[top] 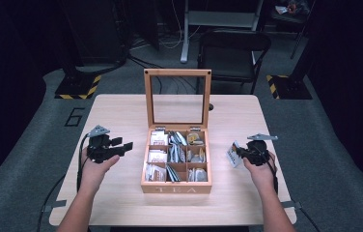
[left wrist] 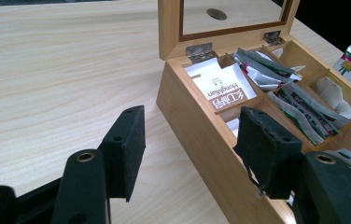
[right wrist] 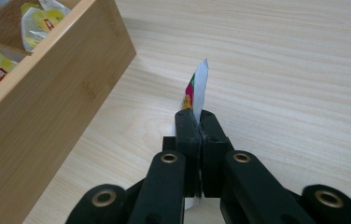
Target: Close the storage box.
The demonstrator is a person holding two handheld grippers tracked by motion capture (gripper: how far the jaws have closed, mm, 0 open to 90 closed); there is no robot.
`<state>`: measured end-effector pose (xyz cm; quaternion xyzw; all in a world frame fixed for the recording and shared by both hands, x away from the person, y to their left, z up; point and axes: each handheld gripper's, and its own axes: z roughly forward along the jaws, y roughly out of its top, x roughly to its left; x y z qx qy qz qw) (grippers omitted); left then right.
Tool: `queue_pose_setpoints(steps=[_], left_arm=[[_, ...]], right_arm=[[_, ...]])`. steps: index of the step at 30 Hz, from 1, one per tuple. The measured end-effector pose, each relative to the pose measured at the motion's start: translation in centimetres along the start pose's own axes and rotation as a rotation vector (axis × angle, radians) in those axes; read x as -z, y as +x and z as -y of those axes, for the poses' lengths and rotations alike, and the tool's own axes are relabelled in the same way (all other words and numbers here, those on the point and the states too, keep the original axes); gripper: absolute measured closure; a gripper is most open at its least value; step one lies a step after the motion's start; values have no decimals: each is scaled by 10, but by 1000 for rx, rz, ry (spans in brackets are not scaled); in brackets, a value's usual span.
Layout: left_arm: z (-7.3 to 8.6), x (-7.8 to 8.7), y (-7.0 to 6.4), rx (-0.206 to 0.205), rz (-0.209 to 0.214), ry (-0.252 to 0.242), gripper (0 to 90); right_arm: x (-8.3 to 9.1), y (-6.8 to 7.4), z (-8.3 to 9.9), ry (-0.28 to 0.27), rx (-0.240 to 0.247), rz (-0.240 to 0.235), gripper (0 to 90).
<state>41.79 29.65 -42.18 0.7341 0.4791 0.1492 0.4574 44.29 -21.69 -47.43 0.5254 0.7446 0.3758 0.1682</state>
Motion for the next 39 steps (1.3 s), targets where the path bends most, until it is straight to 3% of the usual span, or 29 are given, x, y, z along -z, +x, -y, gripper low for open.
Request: queue_pose_setpoints(steps=[10, 20, 28, 29, 33, 39], left_arm=[[0, -1, -1, -4, 1, 5, 421], [0, -1, -1, -3, 0, 5, 421], [1, -1, 0, -2, -1, 5, 421], [1, -1, 0, 0, -1, 3, 421], [1, -1, 0, 0, 0, 4, 421], [1, -1, 0, 2, -1, 3, 421]], right_arm=[[-5, -14, 6, 34, -17, 54, 876], [-8, -21, 9, 36, -41, 54, 858], [-9, -27, 13, 22, -39, 79, 727], [-9, -26, 13, 29, -63, 82, 706], [-9, -29, 14, 18, -25, 111, 613], [-6, -30, 12, 4, -21, 148, 537]])
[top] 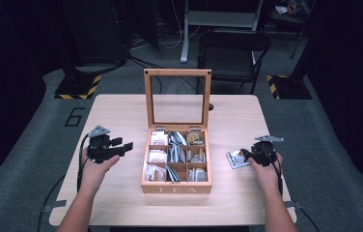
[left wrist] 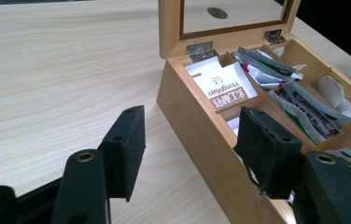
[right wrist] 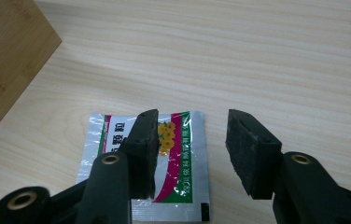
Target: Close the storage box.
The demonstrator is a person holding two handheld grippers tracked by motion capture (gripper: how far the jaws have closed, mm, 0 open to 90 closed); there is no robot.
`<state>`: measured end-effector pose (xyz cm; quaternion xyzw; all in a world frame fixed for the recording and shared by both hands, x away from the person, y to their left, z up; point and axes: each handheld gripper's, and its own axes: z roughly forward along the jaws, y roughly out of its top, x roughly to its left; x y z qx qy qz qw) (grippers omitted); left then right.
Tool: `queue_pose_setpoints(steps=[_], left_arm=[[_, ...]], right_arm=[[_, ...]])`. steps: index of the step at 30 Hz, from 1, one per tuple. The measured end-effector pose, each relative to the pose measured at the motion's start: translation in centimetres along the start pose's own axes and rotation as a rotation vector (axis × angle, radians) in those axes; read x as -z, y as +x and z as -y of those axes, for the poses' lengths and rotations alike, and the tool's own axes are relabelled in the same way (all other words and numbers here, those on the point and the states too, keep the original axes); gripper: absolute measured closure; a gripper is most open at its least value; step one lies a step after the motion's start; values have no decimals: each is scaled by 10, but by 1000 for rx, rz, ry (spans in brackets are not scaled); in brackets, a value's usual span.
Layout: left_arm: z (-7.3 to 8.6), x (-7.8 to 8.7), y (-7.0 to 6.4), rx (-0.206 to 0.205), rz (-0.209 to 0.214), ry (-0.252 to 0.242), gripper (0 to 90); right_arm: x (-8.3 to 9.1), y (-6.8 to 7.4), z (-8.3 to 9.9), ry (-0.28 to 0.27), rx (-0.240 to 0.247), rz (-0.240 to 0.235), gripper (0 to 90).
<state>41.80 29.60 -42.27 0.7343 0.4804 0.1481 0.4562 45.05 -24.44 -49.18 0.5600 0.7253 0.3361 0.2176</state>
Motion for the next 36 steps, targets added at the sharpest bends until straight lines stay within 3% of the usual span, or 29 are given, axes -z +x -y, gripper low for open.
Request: queue_pose_setpoints(steps=[6, 12, 20, 26, 31, 36], left_arm=[[0, 0, 0, -3, -1, -3, 421], [0, 1, 1, -5, 0, 0, 421], [0, 1, 0, 3, 0, -3, 421], [0, 0, 0, 6, 2, -2, 421], [0, 1, 2, 6, 0, -1, 420], [0, 0, 3, 8, 1, 0, 420]], right_arm=[[1, 1, -1, 0, 8, -7, 504], [5, 9, -8, -1, 51, -22, 490], [13, 31, -25, -38, 145, -81, 455], [15, 44, -37, -36, 140, -129, 466], [16, 52, -49, -26, 179, -174, 442], [20, 59, -64, -46, 179, -227, 422]])
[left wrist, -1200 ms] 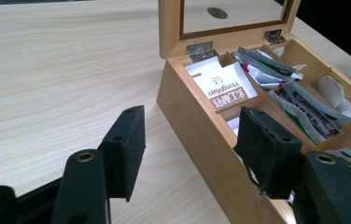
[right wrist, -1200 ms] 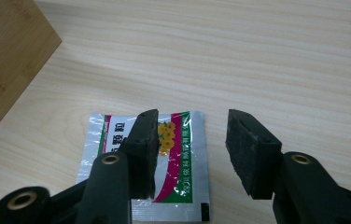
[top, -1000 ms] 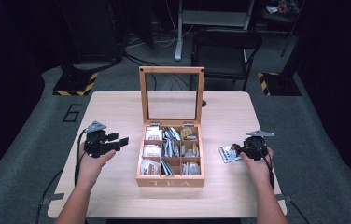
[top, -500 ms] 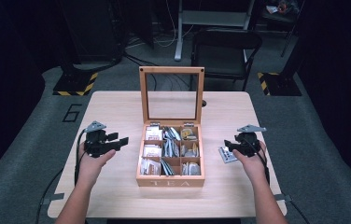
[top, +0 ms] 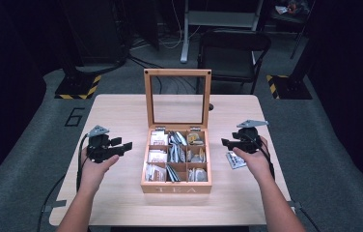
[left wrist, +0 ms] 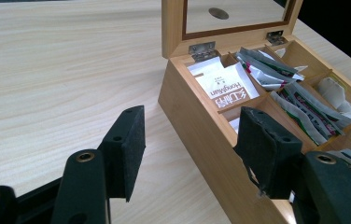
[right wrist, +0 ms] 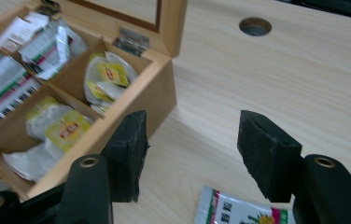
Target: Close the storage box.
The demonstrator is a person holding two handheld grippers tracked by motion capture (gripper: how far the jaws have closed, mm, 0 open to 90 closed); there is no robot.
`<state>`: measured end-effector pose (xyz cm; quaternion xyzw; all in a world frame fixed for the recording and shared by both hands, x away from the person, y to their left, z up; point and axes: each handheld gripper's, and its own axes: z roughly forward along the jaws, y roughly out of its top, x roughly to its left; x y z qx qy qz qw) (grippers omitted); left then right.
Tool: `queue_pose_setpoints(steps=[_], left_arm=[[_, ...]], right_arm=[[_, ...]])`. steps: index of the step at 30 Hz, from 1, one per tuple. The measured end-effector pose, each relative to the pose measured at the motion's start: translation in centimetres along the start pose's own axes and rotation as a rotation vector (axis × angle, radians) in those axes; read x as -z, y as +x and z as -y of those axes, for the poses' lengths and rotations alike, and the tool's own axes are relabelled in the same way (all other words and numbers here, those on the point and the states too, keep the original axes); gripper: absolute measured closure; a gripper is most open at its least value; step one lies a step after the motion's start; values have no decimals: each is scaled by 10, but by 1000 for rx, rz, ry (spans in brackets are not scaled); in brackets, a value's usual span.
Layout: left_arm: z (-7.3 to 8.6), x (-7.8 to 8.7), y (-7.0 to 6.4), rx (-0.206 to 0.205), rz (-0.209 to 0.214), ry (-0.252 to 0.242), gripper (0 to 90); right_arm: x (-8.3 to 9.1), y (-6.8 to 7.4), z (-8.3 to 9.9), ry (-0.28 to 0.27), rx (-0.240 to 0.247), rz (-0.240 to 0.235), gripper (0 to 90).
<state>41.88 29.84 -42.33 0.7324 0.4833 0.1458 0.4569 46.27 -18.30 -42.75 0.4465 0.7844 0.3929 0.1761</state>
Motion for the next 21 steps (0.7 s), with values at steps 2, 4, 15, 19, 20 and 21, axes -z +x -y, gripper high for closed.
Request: queue_pose_setpoints(steps=[2, 4, 15, 19, 20, 21], left_arm=[[0, 0, 0, 1, 0, 1, 419], [0, 0, 0, 2, -1, 0, 419], [0, 0, 0, -2, -2, 1, 419], [0, -1, 0, -4, -1, 2, 419], [0, -1, 0, -4, -1, 2, 419], [0, -1, 0, -5, -2, 1, 419]], right_arm=[[0, 1, -6, -10, 4, -20, 402], [-1, 2, -13, -12, 7, -33, 397], [-12, 12, -47, -16, 58, -50, 388], [-19, 12, -55, -15, 69, -48, 390], [-20, 13, -56, -16, 67, -49, 391], [-22, 12, -58, -16, 70, -50, 394]])
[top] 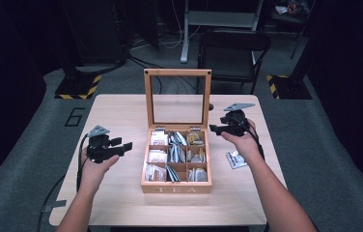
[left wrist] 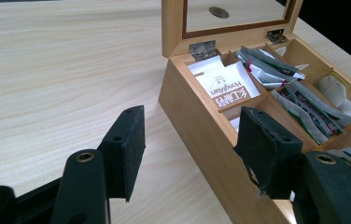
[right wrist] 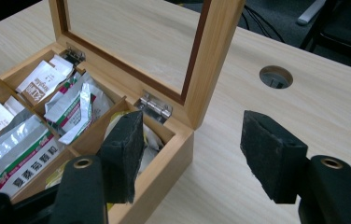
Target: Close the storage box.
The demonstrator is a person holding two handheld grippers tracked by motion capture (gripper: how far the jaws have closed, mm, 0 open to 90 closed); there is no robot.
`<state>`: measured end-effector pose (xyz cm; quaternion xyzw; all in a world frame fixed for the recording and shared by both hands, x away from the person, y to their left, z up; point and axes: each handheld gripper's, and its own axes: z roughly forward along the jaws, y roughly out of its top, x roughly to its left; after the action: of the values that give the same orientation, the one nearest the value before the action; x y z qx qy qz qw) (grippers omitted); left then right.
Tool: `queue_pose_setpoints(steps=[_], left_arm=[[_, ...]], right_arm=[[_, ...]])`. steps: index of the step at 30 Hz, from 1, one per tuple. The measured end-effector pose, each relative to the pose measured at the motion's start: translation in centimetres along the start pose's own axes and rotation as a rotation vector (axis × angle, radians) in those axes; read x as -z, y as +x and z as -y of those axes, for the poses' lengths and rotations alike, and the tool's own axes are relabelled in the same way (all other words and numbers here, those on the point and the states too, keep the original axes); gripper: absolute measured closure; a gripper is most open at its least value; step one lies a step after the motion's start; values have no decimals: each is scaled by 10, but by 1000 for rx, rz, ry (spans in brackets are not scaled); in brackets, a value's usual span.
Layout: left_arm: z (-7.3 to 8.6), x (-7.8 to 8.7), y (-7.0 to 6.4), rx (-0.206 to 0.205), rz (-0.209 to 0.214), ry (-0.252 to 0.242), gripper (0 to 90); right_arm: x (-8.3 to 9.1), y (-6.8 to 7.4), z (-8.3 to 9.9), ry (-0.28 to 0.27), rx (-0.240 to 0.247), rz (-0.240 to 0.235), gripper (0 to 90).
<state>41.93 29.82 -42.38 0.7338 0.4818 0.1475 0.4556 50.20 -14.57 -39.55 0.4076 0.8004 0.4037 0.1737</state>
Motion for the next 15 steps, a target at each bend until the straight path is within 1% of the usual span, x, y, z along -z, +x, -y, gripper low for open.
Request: queue_pose_setpoints(steps=[3, 5, 6, 7, 8, 9, 10, 12, 13, 15], left_arm=[[0, 0, 0, 3, 2, 3, 419], [0, 0, 0, 4, 1, 3, 419], [0, 0, 0, 5, 2, 4, 419], [0, 0, 0, 5, 2, 5, 419], [0, -1, 0, 6, 2, 5, 419], [0, -1, 0, 6, 2, 6, 419], [0, -1, 0, 5, 2, 6, 419], [1, -1, -1, 8, -1, 2, 419], [1, -1, 0, 7, 4, 9, 419], [1, -1, 0, 8, 3, 7, 419]], right_arm=[[-5, -1, -5, -4, -14, -6, 394], [-8, -3, -8, -10, -10, -12, 394], [-10, -3, -9, -8, -18, -15, 394], [-12, -3, -10, -10, -12, -16, 394], [-14, -4, -12, -6, -17, -17, 395], [-16, -4, -12, -13, -22, -17, 396], [-19, -5, -13, -13, -34, -19, 397], [-25, -8, -15, -6, -25, -14, 400], [-27, -9, -16, -2, -30, -11, 401], [-33, -11, -17, -1, -36, -14, 405]])
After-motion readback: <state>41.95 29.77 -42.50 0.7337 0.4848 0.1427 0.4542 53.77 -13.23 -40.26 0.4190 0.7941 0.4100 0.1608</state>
